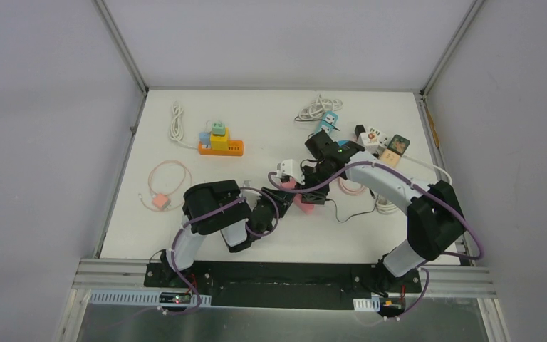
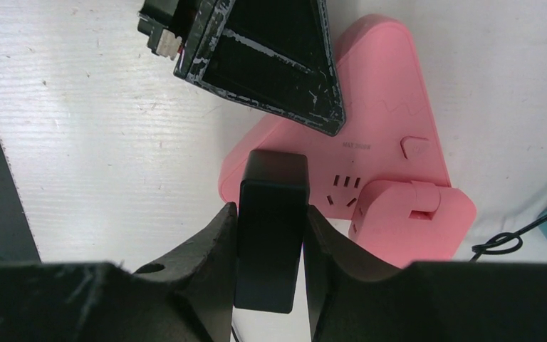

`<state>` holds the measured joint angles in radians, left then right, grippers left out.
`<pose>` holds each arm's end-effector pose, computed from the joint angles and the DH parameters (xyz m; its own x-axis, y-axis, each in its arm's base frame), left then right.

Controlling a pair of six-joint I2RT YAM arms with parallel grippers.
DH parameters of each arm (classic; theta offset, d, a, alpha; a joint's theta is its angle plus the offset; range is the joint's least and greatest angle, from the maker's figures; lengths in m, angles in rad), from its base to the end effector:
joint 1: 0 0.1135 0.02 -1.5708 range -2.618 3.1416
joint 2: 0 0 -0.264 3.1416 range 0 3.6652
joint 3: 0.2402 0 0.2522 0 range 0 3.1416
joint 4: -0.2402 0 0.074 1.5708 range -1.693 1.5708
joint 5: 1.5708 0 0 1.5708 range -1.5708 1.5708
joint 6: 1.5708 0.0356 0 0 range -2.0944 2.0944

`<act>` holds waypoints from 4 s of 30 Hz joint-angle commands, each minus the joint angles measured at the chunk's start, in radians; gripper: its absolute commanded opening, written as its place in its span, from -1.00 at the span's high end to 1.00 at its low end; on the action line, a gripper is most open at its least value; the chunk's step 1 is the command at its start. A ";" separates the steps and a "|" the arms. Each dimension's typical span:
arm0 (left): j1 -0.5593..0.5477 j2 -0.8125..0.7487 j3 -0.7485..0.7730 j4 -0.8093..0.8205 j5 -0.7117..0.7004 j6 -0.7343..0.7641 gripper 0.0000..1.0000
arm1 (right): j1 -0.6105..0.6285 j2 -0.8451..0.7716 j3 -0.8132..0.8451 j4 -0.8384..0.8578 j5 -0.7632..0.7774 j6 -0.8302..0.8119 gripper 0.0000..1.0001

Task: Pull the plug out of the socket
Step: Remove the plug from the socket, then place the plug at the center of the board.

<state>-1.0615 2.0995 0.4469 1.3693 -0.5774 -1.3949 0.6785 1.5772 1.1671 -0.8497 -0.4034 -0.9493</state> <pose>0.1596 -0.2460 0.0634 -0.4925 -0.8100 -0.3182 -0.0509 0.3918 -0.9186 0.2271 0.2010 0.2332 0.1138 -0.8687 -0.4820 -0.9931 -0.1128 -0.0312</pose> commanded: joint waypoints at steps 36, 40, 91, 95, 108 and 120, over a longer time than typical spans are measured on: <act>0.015 0.028 -0.006 -0.139 -0.022 0.081 1.00 | -0.233 -0.133 0.073 -0.248 -0.461 -0.089 1.00; 0.016 0.024 -0.007 -0.127 -0.012 0.124 1.00 | -0.262 -0.140 0.087 -0.287 -0.494 -0.116 1.00; 0.016 -0.035 -0.025 -0.188 -0.030 0.362 1.00 | -0.318 -0.006 1.058 -0.386 -0.302 0.135 1.00; 0.016 -0.034 -0.027 -0.188 -0.032 0.365 1.00 | -0.318 0.050 1.176 -0.337 -0.295 0.204 1.00; 0.016 -0.033 -0.024 -0.189 -0.036 0.380 1.00 | -0.320 0.216 1.371 -0.062 -0.204 0.455 1.00; 0.016 -0.029 -0.018 -0.190 -0.032 0.395 1.00 | -0.319 0.340 1.290 0.085 -0.165 0.561 1.00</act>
<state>-1.0584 2.0411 0.4557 1.3338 -0.5842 -1.0828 0.3634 1.9015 2.4737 -0.8787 -0.6014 -0.4370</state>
